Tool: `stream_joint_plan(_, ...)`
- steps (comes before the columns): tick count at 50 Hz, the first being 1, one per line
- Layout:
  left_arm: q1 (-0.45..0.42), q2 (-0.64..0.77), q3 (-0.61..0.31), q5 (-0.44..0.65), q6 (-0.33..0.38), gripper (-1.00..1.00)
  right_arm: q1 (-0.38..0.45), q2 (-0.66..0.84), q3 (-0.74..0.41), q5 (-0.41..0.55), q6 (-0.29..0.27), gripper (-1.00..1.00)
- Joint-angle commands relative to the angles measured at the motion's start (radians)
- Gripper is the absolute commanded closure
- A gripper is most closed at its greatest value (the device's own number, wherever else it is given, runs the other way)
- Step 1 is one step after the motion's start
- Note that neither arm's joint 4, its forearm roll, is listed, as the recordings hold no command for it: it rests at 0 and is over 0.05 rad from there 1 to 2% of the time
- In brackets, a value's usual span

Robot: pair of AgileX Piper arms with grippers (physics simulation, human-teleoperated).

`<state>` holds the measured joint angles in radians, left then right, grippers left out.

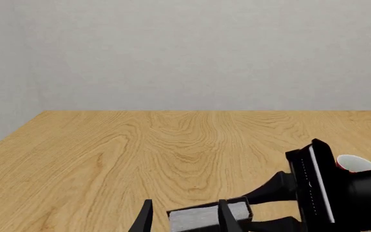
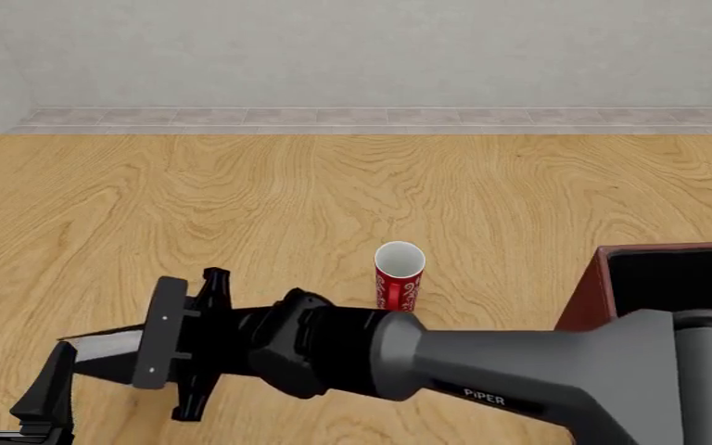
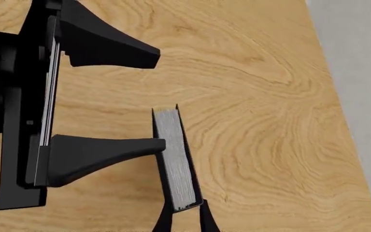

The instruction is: Pick up the book and place it in the left compartment of the caddy.

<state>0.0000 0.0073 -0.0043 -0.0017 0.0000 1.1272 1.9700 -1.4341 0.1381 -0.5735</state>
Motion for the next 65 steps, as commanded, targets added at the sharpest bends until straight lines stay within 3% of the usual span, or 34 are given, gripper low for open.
stream_joint_plan(1, 0.0, 0.0, 0.0, 0.0, 0.0, -1.0, -0.019, -0.027, -0.001, -0.016, 0.022, 1.0)
stream_joint_plan(38, 0.0, 0.0, 0.0, 0.0, 0.0, -1.0, -0.137, -0.106, 0.076, -0.129, 0.015, 1.0)
stream_joint_plan(65, 0.0, 0.0, 0.0, 0.0, 0.0, -1.0, -0.216, -0.272, 0.23, -0.263, 0.048, 1.0)
